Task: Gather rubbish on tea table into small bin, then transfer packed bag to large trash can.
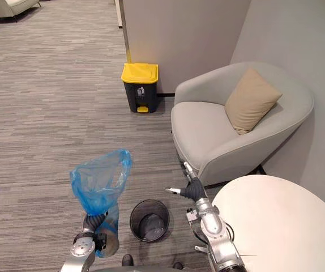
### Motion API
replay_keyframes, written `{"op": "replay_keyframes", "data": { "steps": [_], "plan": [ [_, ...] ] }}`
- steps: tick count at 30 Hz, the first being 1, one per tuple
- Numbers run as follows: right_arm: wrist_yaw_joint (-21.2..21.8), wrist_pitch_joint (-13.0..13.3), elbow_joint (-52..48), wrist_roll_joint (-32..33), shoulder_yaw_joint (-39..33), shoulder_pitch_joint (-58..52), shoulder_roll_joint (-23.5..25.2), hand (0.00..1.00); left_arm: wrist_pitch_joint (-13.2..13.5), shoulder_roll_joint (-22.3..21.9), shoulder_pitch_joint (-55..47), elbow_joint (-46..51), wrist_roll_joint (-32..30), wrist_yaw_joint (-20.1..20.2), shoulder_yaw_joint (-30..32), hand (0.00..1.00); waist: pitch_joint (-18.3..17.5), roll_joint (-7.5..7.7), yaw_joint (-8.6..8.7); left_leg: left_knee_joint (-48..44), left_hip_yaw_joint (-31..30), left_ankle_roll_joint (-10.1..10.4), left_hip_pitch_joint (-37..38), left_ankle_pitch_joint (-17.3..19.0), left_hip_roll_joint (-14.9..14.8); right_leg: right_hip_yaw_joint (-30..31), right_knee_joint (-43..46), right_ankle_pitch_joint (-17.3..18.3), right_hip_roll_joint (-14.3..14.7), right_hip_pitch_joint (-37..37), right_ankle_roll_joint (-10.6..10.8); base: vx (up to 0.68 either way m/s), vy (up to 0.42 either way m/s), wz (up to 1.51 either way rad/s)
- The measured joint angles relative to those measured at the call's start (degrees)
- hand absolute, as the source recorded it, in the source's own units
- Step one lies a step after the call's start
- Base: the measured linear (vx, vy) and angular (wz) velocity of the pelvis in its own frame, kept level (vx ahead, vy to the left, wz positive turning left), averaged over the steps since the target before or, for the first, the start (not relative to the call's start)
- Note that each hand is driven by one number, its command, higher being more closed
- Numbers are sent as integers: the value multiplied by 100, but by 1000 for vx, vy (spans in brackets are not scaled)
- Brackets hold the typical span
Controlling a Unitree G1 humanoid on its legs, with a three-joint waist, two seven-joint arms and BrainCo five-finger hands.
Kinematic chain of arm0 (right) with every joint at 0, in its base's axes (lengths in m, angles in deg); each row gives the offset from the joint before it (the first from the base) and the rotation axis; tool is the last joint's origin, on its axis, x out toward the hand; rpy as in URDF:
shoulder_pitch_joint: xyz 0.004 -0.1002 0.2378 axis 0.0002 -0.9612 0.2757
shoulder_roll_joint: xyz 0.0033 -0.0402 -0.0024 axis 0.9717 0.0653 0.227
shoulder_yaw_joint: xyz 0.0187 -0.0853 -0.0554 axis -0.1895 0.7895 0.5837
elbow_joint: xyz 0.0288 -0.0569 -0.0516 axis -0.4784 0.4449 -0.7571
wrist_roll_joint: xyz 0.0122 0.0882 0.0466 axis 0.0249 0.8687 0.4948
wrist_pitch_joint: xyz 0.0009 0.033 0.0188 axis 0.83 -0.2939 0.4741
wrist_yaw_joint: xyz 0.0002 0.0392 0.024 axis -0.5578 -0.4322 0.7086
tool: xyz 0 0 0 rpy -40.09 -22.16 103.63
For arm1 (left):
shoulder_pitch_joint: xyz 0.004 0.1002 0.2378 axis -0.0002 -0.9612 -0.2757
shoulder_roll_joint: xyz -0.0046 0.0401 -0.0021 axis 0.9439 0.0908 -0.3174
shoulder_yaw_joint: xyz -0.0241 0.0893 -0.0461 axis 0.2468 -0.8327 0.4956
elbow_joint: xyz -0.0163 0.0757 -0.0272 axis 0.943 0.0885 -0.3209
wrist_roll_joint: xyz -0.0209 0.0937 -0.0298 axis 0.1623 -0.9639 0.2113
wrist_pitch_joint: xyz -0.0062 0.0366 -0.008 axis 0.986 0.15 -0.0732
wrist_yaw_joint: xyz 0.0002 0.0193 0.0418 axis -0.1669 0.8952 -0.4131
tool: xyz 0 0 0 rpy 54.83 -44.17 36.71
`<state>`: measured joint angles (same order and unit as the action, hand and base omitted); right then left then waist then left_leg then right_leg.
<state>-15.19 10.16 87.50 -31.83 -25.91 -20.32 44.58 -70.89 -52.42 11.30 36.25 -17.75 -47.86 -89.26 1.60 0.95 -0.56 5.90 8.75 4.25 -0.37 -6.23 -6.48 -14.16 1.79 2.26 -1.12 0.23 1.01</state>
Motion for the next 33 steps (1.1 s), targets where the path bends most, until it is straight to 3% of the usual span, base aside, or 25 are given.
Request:
{"op": "replay_keyframes", "data": {
  "steps": [7,12,26,33],
  "plan": [
    [-70,-82,1701,-77,-494,-1,181,0,22,7,-4,-355,-1,122,-4,100,49,-79,-8,-1,1,-35,1,18,36,0,1,0,-30,-17,-3,46,10,0],
    [-189,-178,2259,-3,-748,-45,215,0,35,6,-113,-412,0,238,-2,100,58,-95,14,-2,-20,-36,35,19,59,-4,4,3,-55,-67,2,22,7,-1],
    [-416,-273,2543,55,-1054,-114,325,0,79,17,-466,-663,16,690,-18,100,63,-103,50,0,-26,-49,102,74,111,3,48,66,-124,-73,97,-4,9,0],
    [-561,-283,2504,-236,-1090,272,296,0,130,95,-390,-592,120,743,-29,100,265,-134,-19,-44,471,-91,6,63,109,502,442,18,-132,415,40,30,13,-33]
  ]
}}
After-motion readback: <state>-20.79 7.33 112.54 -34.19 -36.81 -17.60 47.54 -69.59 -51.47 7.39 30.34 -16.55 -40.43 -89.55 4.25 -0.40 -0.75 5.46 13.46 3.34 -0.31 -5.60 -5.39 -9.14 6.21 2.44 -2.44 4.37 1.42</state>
